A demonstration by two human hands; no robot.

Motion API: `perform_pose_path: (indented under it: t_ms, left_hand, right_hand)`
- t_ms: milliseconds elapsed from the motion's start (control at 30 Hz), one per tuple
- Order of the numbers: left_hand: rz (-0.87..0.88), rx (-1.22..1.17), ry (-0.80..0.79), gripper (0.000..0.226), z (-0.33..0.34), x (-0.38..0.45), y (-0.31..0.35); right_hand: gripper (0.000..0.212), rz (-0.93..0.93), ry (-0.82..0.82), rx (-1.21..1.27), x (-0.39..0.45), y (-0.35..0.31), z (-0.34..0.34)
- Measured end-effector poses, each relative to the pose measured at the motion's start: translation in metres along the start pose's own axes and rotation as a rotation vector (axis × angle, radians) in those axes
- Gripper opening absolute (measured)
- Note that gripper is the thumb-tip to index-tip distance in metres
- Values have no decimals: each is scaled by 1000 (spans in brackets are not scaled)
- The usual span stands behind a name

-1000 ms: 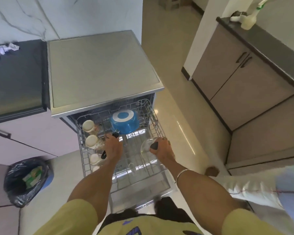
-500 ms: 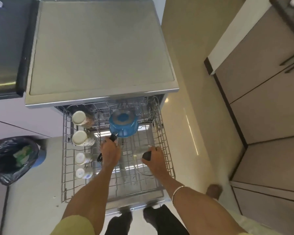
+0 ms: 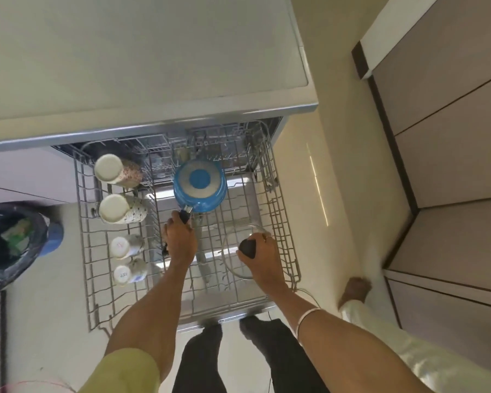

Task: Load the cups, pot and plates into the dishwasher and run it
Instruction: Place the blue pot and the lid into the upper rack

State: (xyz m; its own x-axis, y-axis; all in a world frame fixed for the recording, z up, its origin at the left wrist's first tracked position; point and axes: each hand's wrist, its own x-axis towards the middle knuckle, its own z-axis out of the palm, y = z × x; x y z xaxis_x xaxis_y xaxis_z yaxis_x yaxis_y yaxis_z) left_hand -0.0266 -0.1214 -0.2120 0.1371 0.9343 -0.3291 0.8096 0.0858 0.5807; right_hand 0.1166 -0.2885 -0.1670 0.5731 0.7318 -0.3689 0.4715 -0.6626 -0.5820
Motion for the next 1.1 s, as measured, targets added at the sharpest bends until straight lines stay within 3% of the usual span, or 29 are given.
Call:
perform_pose_path:
  t_ms: [267,500,800,1100]
  left_hand:
    - [51,112,-48,24,11,4,4]
    - [27,149,-79,32,12,9,-3]
    - [190,286,161,51,20,-12,-22]
    - [290,331,103,58,30,-63,-12]
  right_hand:
    - [44,49,26,-19,-3,12,10]
    - [45,86,9,22,-6,22,13]
    - [41,87,-15,22,-9,33,13]
    - [47,143,-9,-138,-11,28,20]
